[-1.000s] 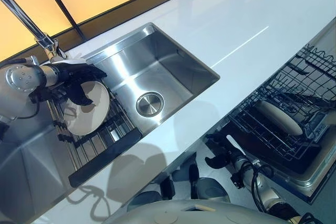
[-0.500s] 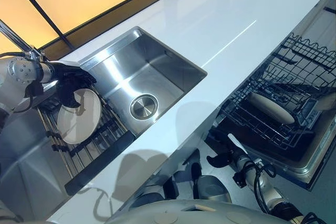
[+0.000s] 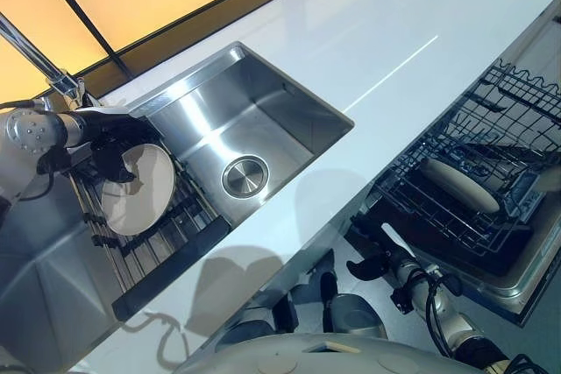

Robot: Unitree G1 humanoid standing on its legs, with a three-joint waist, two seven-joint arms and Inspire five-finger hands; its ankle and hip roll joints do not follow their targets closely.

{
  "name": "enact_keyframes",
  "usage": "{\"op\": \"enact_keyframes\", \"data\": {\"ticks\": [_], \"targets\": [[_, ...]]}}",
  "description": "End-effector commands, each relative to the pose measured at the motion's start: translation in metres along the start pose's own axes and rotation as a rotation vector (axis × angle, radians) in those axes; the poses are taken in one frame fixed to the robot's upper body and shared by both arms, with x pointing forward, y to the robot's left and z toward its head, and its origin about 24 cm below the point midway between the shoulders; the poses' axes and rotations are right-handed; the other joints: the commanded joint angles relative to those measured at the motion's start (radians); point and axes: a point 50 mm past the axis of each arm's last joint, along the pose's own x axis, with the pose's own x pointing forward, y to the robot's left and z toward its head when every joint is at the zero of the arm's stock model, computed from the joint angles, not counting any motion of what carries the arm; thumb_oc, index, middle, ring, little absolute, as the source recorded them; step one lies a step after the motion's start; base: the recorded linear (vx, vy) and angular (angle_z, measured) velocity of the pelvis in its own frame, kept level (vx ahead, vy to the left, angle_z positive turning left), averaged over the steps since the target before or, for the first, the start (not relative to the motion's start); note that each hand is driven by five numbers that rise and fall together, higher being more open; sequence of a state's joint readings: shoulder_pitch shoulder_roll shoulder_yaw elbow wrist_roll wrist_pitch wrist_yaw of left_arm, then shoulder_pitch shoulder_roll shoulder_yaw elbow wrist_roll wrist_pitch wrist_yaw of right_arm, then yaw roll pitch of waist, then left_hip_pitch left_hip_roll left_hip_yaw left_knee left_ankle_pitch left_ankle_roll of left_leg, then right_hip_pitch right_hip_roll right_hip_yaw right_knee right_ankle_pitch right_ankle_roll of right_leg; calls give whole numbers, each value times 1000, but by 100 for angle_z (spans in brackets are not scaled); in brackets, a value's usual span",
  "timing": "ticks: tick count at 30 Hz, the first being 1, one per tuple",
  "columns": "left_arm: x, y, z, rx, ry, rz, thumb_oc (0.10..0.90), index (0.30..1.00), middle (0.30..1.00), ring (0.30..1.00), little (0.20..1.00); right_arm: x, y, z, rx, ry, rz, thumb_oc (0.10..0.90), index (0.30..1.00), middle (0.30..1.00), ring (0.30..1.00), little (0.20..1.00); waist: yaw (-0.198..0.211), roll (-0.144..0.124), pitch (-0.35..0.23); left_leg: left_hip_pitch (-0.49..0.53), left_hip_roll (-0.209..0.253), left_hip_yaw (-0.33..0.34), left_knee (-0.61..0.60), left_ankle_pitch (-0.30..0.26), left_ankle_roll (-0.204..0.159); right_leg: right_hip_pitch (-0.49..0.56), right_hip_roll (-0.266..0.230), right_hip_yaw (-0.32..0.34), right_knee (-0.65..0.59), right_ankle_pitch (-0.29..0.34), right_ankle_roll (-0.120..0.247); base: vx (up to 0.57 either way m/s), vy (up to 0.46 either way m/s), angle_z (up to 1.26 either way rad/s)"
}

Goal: Pick up plates and place into dishwasher.

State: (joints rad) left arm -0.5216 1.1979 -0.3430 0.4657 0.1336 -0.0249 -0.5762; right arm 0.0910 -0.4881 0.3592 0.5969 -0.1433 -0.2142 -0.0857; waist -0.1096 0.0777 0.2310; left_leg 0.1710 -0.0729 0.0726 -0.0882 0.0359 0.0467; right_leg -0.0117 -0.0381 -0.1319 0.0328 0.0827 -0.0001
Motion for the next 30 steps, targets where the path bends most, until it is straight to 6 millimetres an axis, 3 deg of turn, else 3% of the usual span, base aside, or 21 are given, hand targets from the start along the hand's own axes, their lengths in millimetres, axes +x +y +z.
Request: {"op": "enact_keyframes", "data": {"ticks": [1, 7, 22, 30], "targets": [[-30, 52, -4, -87, -61, 397, 800, 900, 900, 900, 900, 5, -1, 32, 32, -179, -49, 800, 900, 900, 900, 900, 21, -34, -39, -8, -68, -13, 74, -164, 37, -182, -104, 19, 48, 115, 208, 0, 10, 9], [-28, 26, -3, -87, -100, 405, 800, 900, 900, 900, 900, 5, 0, 31, 39, -173, -59, 800, 900, 900, 900, 900, 37, -40, -40, -8, -69, -26, 71, -164, 38, -186, -108, 18, 53, 121, 208, 3, 17, 7], [-25, 19, -3, -77, -86, 337, 800, 900, 900, 900, 900, 1, -3, 26, 16, -164, -53, 800, 900, 900, 900, 900, 27, -43, -40, -4, -72, -27, 78, -170, 38, -182, -115, 29, 57, 130, 212, 0, 0, 0], [-17, 12, 1, -64, -54, 149, 800, 900, 900, 900, 900, 1, -5, 25, 5, -166, -48, 800, 900, 900, 900, 900, 15, -41, -34, -1, -71, -25, 83, -173, 38, -183, -115, 38, 60, 138, 215, 0, 0, 0]]}}
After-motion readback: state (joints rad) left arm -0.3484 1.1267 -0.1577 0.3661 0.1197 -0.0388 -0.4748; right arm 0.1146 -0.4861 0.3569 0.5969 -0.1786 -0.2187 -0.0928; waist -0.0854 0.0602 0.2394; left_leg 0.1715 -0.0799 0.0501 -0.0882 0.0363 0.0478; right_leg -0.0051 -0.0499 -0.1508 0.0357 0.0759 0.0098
